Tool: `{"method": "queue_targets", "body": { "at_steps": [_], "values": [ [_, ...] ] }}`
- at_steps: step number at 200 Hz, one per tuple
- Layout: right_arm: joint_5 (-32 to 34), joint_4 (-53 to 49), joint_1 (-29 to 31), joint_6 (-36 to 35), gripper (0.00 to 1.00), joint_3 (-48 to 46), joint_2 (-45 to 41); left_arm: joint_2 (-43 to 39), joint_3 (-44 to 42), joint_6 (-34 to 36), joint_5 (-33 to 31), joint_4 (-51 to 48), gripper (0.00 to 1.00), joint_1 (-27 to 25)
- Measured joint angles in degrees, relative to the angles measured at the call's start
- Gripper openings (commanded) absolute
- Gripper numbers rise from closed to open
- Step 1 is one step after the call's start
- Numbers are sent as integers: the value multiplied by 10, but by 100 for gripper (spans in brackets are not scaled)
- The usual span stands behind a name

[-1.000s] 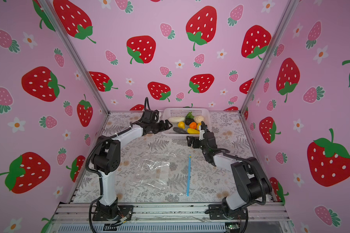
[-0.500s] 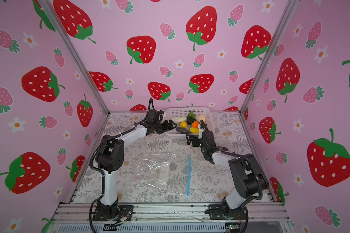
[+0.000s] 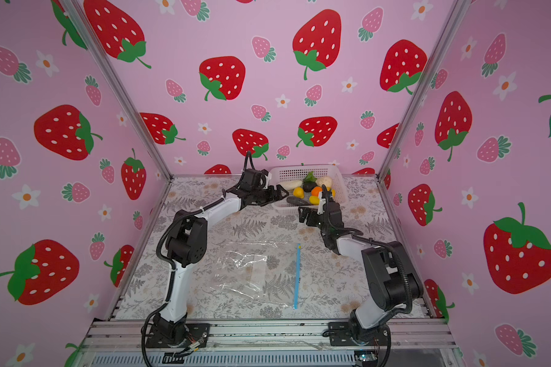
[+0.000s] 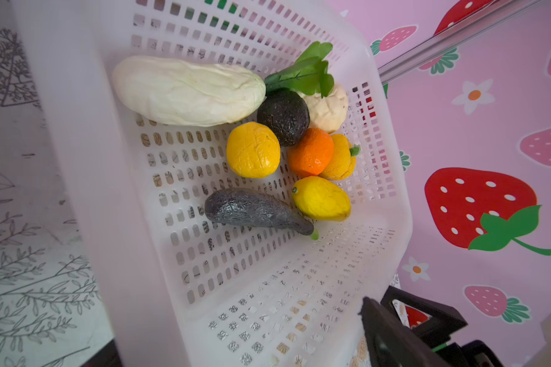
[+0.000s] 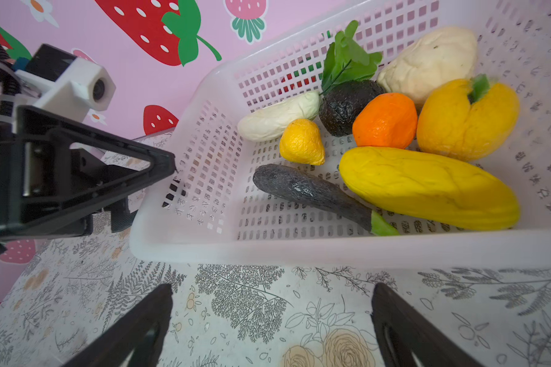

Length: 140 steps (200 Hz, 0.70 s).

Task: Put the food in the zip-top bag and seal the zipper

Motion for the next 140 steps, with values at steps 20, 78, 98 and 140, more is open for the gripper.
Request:
{"method": "queue_targets", "body": {
  "at_steps": [20, 78, 98, 140],
  "values": [
    [1, 0, 0, 3, 99, -4, -4, 19, 31, -5, 0, -2, 96, 1],
    [4, -1, -5, 5, 99, -18, -15, 46, 73, -9, 0, -3, 96, -9],
    [4, -2, -6, 5, 99, -18, -15, 51, 86, -9, 1, -6, 96, -13],
    [4, -9, -6, 5, 99, -19, -15, 88, 138, -9, 3, -14, 96, -13]
  ]
}}
